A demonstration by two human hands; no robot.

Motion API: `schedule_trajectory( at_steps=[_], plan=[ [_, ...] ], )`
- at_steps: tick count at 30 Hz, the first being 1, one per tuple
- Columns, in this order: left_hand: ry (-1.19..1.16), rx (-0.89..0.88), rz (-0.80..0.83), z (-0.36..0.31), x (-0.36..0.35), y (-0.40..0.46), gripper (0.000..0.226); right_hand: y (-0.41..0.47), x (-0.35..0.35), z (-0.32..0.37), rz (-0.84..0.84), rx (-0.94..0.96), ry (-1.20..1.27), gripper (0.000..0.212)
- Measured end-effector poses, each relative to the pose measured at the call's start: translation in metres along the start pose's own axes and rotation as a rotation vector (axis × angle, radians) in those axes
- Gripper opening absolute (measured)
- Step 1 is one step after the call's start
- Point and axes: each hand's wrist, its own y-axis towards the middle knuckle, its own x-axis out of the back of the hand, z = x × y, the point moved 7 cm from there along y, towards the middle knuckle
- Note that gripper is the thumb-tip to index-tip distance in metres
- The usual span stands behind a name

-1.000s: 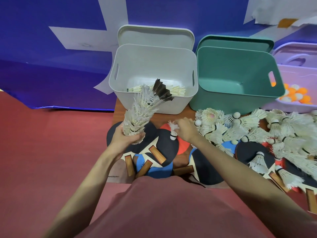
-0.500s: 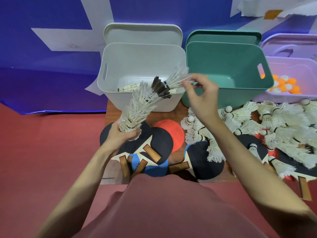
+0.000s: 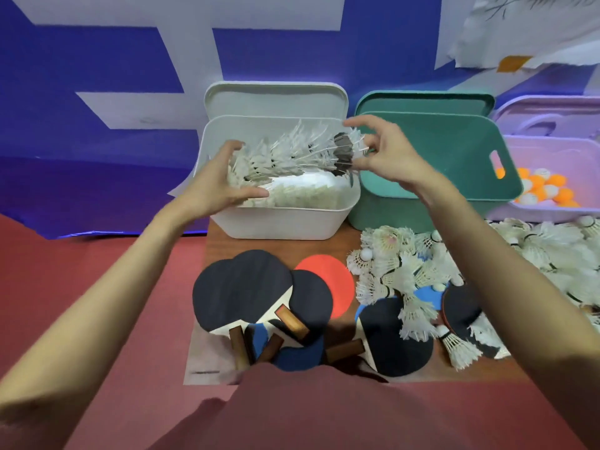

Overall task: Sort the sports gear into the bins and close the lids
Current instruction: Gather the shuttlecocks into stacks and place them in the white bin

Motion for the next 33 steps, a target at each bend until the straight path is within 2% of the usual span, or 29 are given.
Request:
schedule_trajectory(
  at_steps=[3,8,14,17,21,26,28,31,33],
  plan=[
    [0.139,0.014,0.071,0.006,0.000,0.046,0.076,0.038,-0.003,-0.002,0.060,-0.016,-0.159,0.049],
    [0.199,0.011,0.111,0.039,-0.018,0.110,0.060,0.089,-0.016,-0.025,0.033,-0.064,-0.347,0.038],
    [0.401,-0.027,0.247,0.088,-0.044,0.164,0.074,0.128,-0.050,-0.062,0.126,-0.040,-0.674,0.029],
    [0.426,-0.014,0.298,0.112,-0.059,0.182,0.075,0.141,-0.062,-0.085,0.102,-0.091,-0.713,0.027],
    [0.381,0.037,0.287,0.136,-0.065,0.203,0.076,0.158,-0.066,-0.100,-0.003,-0.175,-0.641,0.027],
    [0.425,0.036,0.299,0.149,-0.075,0.212,0.067,0.164,-0.079,-0.116,0.068,-0.251,-0.666,0.032],
    [0.481,0.035,0.335,0.154,-0.085,0.212,0.066,0.161,-0.087,-0.121,0.163,-0.221,-0.792,0.028],
    [0.548,0.085,0.351,0.161,-0.095,0.211,0.073,0.152,-0.102,-0.118,0.322,-0.123,-1.125,0.024],
    [0.585,0.099,0.360,0.164,-0.100,0.209,0.074,0.150,-0.106,-0.120,0.346,-0.079,-1.317,0.026]
  ],
)
